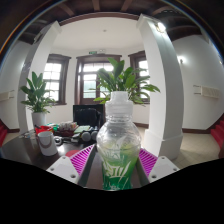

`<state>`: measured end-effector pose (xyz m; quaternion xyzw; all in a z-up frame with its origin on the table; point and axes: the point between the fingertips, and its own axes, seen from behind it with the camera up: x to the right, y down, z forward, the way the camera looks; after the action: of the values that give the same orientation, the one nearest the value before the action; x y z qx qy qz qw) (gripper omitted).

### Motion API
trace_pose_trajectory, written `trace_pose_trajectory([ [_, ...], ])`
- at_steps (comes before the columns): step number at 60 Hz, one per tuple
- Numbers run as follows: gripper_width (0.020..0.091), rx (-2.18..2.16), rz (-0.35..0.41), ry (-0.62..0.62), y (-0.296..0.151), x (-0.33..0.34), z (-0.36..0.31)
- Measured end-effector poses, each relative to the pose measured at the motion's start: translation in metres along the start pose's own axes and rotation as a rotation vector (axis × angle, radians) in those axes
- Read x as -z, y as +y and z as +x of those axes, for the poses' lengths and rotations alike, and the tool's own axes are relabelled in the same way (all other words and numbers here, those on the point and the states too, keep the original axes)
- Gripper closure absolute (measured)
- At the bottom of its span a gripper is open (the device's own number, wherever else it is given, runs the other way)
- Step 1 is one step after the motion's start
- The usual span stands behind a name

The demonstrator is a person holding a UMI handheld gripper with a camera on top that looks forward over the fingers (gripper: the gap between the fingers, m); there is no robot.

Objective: Pour water

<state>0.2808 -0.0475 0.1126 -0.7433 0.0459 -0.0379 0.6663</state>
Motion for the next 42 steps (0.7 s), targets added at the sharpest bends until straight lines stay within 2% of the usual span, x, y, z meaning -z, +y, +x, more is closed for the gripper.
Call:
trace_pose_trajectory([
  [4,0.0574,0.019,0.02,0.024,-0.004,-0.004,0.007],
  [7,0.0588,0.017,0.022,0.021,-0.002,-0.006,0.008],
  [15,0.072,0.022,0.03,0.017,-0.002,-0.005,0.009],
  [16,0.0765,0.028,0.032,0.016,-0.003,-0.006,0.009],
  [33,0.0765,0.151,0.004,0.052,-0.007,-0.014,0.0],
  [42,0.0761,0.468,0.003,0.056,-0.031,-0.047,-0.024],
])
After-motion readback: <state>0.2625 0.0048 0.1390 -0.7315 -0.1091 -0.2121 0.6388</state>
